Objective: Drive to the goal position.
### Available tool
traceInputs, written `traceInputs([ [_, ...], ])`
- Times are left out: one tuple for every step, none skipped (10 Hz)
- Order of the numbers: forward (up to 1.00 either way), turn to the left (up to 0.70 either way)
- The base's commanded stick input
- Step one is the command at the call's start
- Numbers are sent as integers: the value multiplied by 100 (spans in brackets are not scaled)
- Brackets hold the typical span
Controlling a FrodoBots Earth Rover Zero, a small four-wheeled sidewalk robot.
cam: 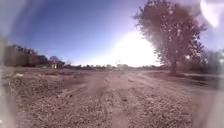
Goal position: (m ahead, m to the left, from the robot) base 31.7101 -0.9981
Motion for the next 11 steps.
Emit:
traceInputs([
  [50,0],
  [50,0],
  [50,0],
  [50,0],
  [50,0],
  [50,0],
  [50,0],
  [50,0],
  [50,0],
  [50,0],
  [50,0],
])
